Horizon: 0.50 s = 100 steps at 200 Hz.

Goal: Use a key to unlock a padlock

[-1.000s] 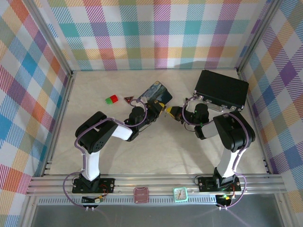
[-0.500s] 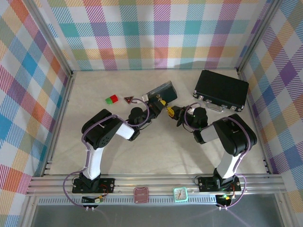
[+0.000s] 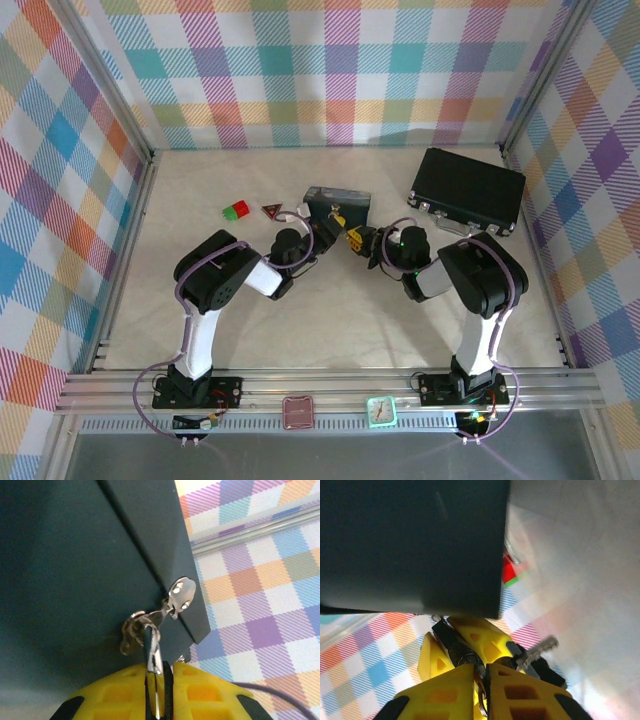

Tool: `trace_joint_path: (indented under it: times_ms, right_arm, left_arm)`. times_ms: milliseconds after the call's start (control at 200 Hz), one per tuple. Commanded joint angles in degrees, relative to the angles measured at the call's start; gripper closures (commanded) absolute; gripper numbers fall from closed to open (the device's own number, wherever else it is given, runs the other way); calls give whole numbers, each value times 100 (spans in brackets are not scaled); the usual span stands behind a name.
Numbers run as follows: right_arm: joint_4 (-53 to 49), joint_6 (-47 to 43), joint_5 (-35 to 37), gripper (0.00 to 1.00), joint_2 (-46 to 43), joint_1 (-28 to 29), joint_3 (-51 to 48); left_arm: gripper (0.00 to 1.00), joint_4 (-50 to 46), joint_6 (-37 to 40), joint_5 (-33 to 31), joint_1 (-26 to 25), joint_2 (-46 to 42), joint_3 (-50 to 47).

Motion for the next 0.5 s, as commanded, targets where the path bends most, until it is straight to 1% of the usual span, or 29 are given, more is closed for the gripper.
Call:
trace_joint_path:
  times_ms: [0, 60, 115, 170, 210, 335, 495]
  right_arm:
    - [-269, -1566, -383, 80, -98, -106, -49]
    - [-694, -2207, -427, 79, -233, -189, -63]
    - [-1366, -2681, -454, 78, -432, -233, -52]
    - [-1902, -3260, -417, 74, -690, -243, -34]
    - [-2610, -3620, -350, 71, -922, -243, 19]
    - [-4559, -4887, 141, 64, -1698, -243, 182]
    - [-6352, -6207, 739, 60, -2460, -234, 518]
  left_arm:
    - [100, -203, 268, 107, -60, -127, -142]
    - [100, -349, 282, 56, -60, -182, -205]
    - [100, -455, 258, -21, -60, -244, -276]
    - [100, -605, 231, -143, -60, -315, -351]
    - [100, -787, 238, -219, -60, -379, -390]
    - [100, -1554, 238, -420, -76, -587, -403]
    - [100, -2016, 163, -442, -115, -624, -340]
